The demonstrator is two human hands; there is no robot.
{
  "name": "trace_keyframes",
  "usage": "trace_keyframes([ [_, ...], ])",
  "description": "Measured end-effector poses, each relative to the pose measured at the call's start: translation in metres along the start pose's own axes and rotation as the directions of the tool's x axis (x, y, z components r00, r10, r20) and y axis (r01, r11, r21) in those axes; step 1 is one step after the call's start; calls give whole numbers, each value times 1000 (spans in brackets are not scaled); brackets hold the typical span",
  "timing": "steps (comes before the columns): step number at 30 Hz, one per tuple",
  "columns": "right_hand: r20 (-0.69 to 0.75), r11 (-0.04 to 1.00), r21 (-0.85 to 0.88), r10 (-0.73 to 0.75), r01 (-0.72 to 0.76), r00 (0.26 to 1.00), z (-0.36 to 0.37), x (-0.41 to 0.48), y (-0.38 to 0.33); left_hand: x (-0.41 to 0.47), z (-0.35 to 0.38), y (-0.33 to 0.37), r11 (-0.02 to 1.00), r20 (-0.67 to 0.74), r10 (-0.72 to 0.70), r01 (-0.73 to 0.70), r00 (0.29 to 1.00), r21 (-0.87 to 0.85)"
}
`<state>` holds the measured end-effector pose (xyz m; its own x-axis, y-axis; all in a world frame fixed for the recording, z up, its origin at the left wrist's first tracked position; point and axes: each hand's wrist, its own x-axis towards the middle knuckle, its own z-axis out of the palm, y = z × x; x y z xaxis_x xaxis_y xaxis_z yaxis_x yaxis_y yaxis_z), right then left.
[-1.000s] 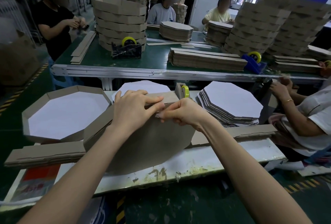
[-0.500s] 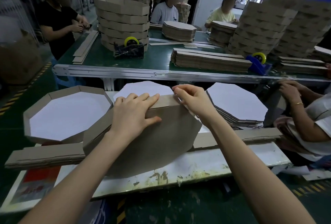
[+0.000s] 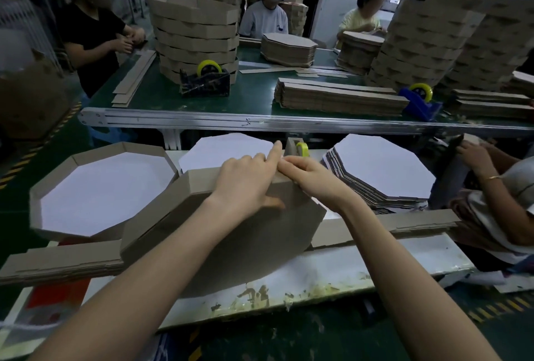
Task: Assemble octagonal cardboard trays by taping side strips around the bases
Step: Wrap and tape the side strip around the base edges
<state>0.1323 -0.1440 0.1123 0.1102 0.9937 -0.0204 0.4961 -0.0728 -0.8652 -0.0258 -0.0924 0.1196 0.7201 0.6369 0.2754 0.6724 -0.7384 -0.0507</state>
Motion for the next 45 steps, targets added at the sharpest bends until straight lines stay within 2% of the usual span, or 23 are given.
trace_keyframes([
  [3, 174, 996, 53, 62, -72, 983, -9, -3, -4, -12, -2, -12, 999, -89, 36, -39, 995, -32],
  [5, 178, 997, 5, 74, -76, 981, -15, 0, -10, -22, -6, -24, 994, -164, 12, -29, 986, -103],
  [8, 160, 990, -144, 14, 10, 987, -24, 6, -25, -42, -8, -43, 962, -225, -74, 10, 971, -274],
  [11, 132, 965, -258, -17, 51, 991, -32, 13, -39, -62, 5, -61, 887, -186, -187, 85, 965, -454],
  [13, 112, 967, -247, -38, 65, 993, -33, 17, -46, -75, 19, -72, 828, -149, -262, 143, 953, -542],
  [16, 187, 968, -233, -52, 96, 981, -23, 22, -50, -92, 35, -88, 746, -115, -334, 188, 935, -639],
  [18, 226, 957, -263, -64, 124, 972, -12, 26, -48, -99, 38, -94, 738, -124, -329, 173, 936, -653],
  [23, 240, 965, -210, -103, 155, 965, -3, 29, -50, -89, 28, -87, 796, -250, -253, 54, 934, -603],
  [28, 188, 973, -157, -139, 169, 972, -9, 26, -50, -80, 26, -80, 817, -228, -201, 35, 953, -576],
  [32, 208, 974, -170, -115, 152, 971, -4, 23, -45, -80, 27, -81, 825, -217, -204, 48, 955, -563],
  [35, 198, 990, -97, -82, 103, 977, 0, 22, -38, -81, 26, -82, 828, -222, -193, 37, 956, -559],
  [39, 211, 985, -128, -83, 112, 974, -2, 22, -37, -84, 23, -79, 796, -254, -198, 4, 947, -605],
  [43, 207, 992, -86, -72, 91, 976, 1, 23, -35, -87, 17, -76, 755, -253, -225, 4, 941, -656],
  [45, 199, 992, -88, -71, 90, 978, 2, 24, -35, -83, 10, -74, 776, -237, -201, 7, 950, -631],
])
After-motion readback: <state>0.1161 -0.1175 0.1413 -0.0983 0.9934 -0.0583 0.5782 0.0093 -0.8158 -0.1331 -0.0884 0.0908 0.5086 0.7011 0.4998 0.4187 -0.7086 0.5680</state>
